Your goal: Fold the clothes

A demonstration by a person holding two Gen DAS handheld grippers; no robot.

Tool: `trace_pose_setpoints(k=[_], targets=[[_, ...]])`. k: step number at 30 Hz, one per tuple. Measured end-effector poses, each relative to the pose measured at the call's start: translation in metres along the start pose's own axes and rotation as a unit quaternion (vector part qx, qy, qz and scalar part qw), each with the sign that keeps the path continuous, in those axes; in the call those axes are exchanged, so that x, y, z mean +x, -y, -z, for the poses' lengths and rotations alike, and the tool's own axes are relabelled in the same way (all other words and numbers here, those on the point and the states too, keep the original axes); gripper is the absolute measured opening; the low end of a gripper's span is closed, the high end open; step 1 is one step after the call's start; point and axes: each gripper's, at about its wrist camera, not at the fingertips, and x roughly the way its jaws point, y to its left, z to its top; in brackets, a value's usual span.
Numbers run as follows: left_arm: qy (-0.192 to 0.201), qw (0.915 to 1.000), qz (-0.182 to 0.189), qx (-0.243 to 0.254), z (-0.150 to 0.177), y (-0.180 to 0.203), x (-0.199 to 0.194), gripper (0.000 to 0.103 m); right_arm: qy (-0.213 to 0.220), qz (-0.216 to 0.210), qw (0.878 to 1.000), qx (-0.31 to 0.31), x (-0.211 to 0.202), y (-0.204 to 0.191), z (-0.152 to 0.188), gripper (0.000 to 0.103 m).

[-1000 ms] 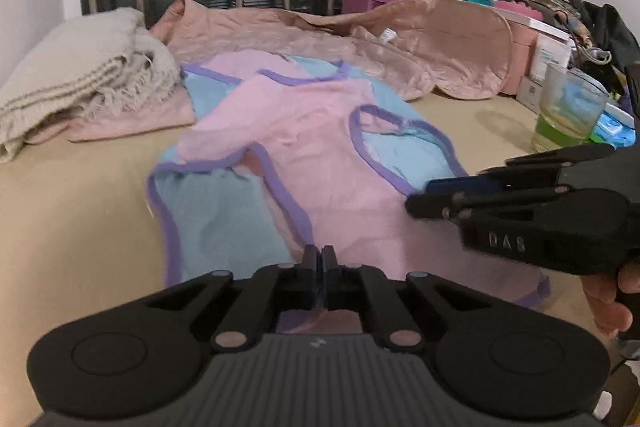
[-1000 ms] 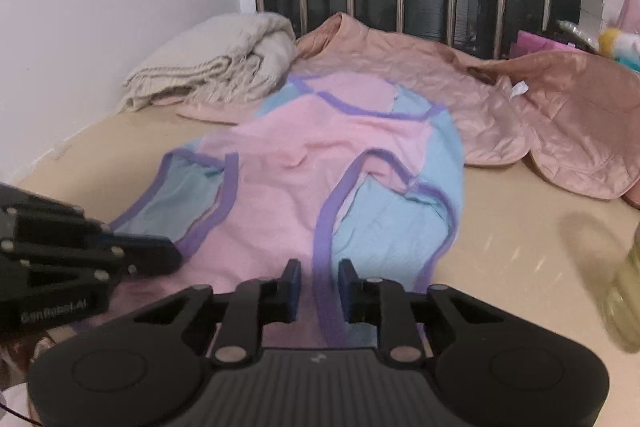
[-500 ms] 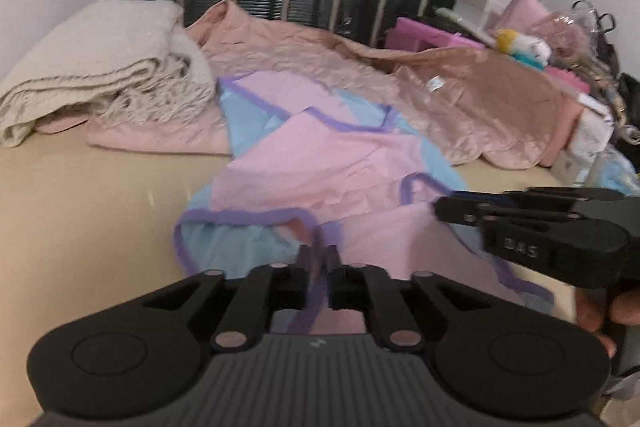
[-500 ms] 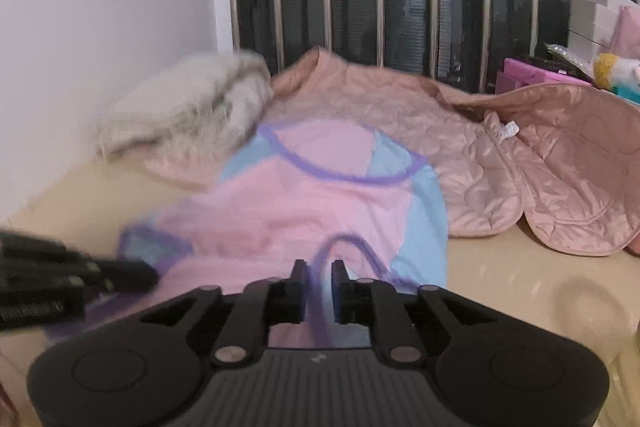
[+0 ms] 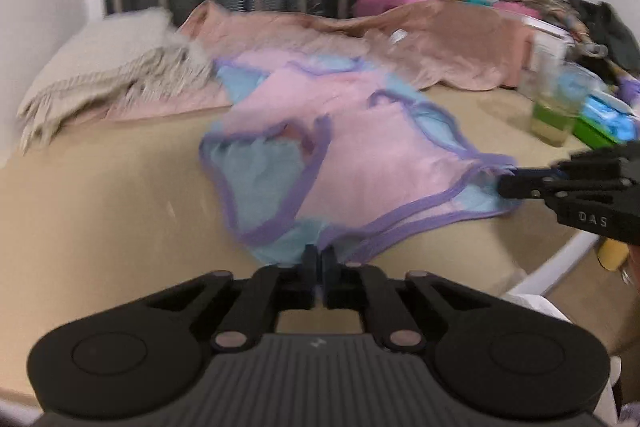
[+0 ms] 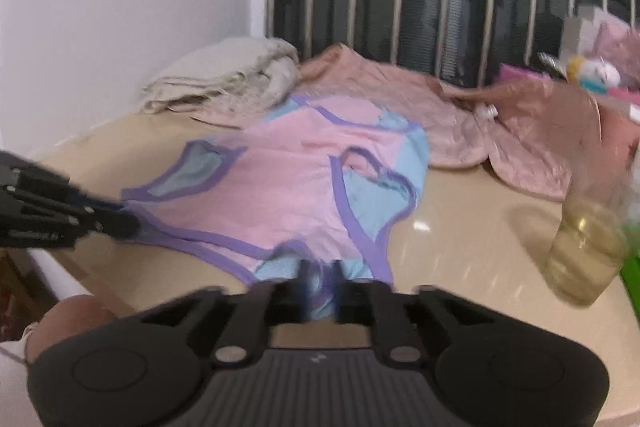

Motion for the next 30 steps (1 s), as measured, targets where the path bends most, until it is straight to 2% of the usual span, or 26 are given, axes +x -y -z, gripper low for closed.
trace_pose_setpoints(k=[3,5,7,8,9,10,12,13,16,18,21,24,27,29,30], targets=[[-0.017,0.9997,0.001,-0.018,0.002,0.000,0.004,0.001,-0.023,0.016,0.999,0.018,-0.002,0.008,0.002,0.001],[-0.020,0.9978,0.052,-0.036,0.008,0.000,-0.003,0.002,-0.038,0.031,0.998,0.030,-0.010,0.019,0.003,0.001],[-0.016,0.9933,0.102,-0.051,0.013,-0.004,-0.006,0.019,-0.048,0.053,0.997,0.041,-0.018,0.030,0.005,0.003],[-0.016,0.9920,0.110,-0.060,0.012,-0.009,-0.007,0.026,-0.046,0.063,0.996,0.039,-0.022,0.032,0.005,0.006],[-0.011,0.9915,0.111,-0.068,0.008,-0.015,-0.008,0.038,-0.032,0.068,0.996,0.041,-0.031,0.032,0.003,0.013],[0.003,0.9929,0.095,-0.071,0.001,-0.022,-0.010,0.043,-0.017,0.070,0.996,0.042,-0.039,0.032,0.001,0.018],[0.026,0.9954,0.053,-0.075,-0.026,-0.038,-0.010,0.050,0.005,0.041,0.999,0.035,-0.046,0.021,-0.007,0.036],[0.034,0.9959,0.035,-0.076,-0.041,-0.047,-0.005,0.057,0.013,0.024,0.999,0.027,-0.045,0.014,-0.011,0.037],[0.035,0.9967,0.001,-0.074,-0.091,-0.067,0.027,0.063,0.023,-0.015,1.000,-0.008,-0.035,-0.015,-0.020,0.037],[0.023,0.9972,-0.024,-0.067,-0.122,-0.073,0.059,0.063,0.023,-0.034,0.999,-0.027,-0.019,-0.037,-0.024,0.037],[-0.016,0.9961,-0.049,-0.071,-0.155,-0.078,0.117,0.063,-0.003,-0.058,0.998,-0.030,0.008,-0.064,-0.024,0.036],[-0.059,0.9911,-0.052,-0.107,-0.170,-0.086,0.164,0.062,-0.012,-0.072,0.997,-0.041,0.015,-0.083,-0.019,0.036],[-0.052,0.9889,-0.076,-0.117,-0.175,-0.088,0.185,0.060,-0.018,-0.085,0.995,-0.047,0.015,-0.091,-0.011,0.036],[-0.047,0.9879,-0.082,-0.123,-0.168,-0.094,0.179,0.045,-0.016,-0.083,0.995,-0.053,0.014,-0.091,-0.006,0.035],[-0.044,0.9874,-0.085,-0.126,-0.165,-0.097,0.176,0.016,-0.018,-0.085,0.995,-0.052,0.012,-0.088,-0.006,0.034]])
